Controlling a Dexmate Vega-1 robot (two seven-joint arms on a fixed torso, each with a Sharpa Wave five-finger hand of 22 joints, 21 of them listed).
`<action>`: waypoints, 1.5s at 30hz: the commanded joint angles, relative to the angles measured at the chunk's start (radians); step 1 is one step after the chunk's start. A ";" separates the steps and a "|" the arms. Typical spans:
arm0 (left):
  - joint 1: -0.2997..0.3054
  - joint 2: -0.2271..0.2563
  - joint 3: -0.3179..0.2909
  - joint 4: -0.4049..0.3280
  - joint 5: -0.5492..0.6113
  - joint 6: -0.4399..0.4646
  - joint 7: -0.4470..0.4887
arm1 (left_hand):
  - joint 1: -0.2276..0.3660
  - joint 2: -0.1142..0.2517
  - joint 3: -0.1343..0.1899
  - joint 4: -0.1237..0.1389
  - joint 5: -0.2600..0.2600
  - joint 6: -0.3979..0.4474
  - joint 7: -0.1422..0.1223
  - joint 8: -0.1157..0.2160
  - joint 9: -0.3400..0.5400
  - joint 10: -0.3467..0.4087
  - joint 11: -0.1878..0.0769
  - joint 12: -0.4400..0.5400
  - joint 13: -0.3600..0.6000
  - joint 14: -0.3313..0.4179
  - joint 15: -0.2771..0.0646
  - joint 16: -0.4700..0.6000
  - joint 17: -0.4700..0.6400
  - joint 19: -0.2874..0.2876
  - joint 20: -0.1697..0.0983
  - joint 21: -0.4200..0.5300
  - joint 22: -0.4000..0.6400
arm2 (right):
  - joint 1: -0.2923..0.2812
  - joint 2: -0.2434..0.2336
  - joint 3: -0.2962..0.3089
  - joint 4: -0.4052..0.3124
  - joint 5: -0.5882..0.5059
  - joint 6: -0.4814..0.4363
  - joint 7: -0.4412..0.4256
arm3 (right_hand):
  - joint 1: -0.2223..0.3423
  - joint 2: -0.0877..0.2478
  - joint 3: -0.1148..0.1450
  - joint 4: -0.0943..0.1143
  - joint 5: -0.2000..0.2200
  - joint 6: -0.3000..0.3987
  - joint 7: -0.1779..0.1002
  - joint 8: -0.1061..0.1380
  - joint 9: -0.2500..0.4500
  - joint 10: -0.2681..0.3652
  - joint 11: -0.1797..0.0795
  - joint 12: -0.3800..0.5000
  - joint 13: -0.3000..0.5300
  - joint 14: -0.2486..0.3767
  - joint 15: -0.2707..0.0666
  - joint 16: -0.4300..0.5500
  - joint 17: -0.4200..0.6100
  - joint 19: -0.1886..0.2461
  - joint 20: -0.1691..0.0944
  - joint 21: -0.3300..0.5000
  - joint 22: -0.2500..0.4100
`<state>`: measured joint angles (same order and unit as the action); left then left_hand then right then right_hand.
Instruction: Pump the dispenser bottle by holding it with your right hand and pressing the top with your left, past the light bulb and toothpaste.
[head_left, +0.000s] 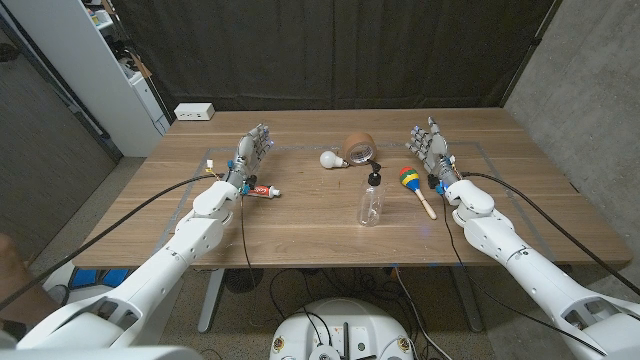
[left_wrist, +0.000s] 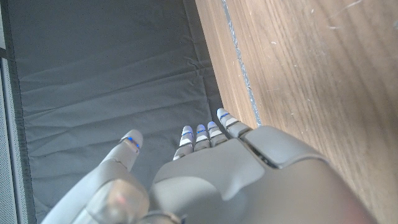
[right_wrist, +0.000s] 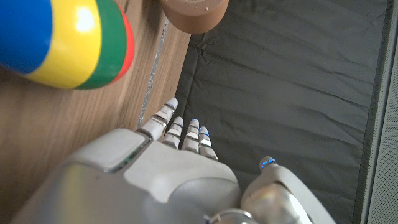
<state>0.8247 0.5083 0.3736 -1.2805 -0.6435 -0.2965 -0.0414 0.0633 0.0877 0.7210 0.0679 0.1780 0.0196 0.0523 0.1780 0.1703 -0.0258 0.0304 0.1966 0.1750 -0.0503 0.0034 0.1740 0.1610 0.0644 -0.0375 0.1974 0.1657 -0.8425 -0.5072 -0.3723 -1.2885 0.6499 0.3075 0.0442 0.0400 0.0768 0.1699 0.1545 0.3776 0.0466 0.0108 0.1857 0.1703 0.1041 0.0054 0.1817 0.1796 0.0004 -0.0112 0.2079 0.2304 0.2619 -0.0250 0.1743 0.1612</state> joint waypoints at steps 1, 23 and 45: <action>-0.004 -0.004 0.007 -0.016 0.018 0.004 0.025 | 0.003 0.074 0.007 -0.003 0.004 0.003 0.006 0.008 0.005 -0.008 -0.001 0.005 0.005 -0.003 0.001 0.005 0.004 0.013 -0.014 0.004 0.005 | -0.036 -0.018 0.009 -0.031 0.003 0.019 0.008 | -0.001 0.036 0.008 -0.001 0.004 0.007 -0.003 0.006 0.003 0.010 -0.001 0.008 0.004 0.004 -0.008 0.007 0.001 0.008 -0.002 0.006 0.005; 0.043 0.040 -0.001 -0.156 0.039 0.086 0.115 | 0.010 0.076 0.007 -0.021 0.003 0.012 -0.003 0.009 0.005 0.002 -0.012 0.005 0.005 0.008 -0.007 0.005 0.004 0.023 -0.019 0.004 0.005 | -0.099 -0.086 0.033 -0.081 -0.007 0.079 0.065 | 0.023 0.006 0.008 -0.033 -0.016 0.029 -0.002 0.010 0.005 0.066 0.009 0.025 0.007 0.038 0.006 0.013 -0.009 0.023 0.015 0.015 0.005; 0.078 0.065 -0.020 -0.264 0.059 0.169 0.231 | 0.019 0.067 0.002 -0.051 0.000 0.019 -0.014 0.009 0.005 0.017 -0.024 0.006 0.004 0.028 -0.015 0.008 0.003 0.034 -0.020 0.003 0.005 | -0.144 -0.144 0.054 -0.084 -0.010 0.158 0.141 | 0.041 -0.012 0.010 -0.057 -0.039 0.050 -0.004 0.010 0.008 0.067 0.009 0.019 0.010 0.054 0.000 0.011 -0.016 0.005 0.021 0.007 0.006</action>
<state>0.8823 0.5574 0.3635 -1.4829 -0.5995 -0.1657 0.1317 0.0712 0.0956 0.7231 0.0231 0.1779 0.0342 0.0375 0.1780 0.1700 -0.0093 0.0140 0.1966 0.1747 -0.0265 -0.0127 0.1765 0.1607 0.0863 -0.0378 0.1973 0.1653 -0.9581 -0.6192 -0.3271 -1.3588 0.6435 0.4368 0.1528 0.0691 0.0661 0.1790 0.1074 0.3417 0.0980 0.0195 0.1973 0.1747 0.1738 0.0142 0.2034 0.1887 0.0403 -0.0074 0.2153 0.2134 0.2792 -0.0068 0.1819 0.1655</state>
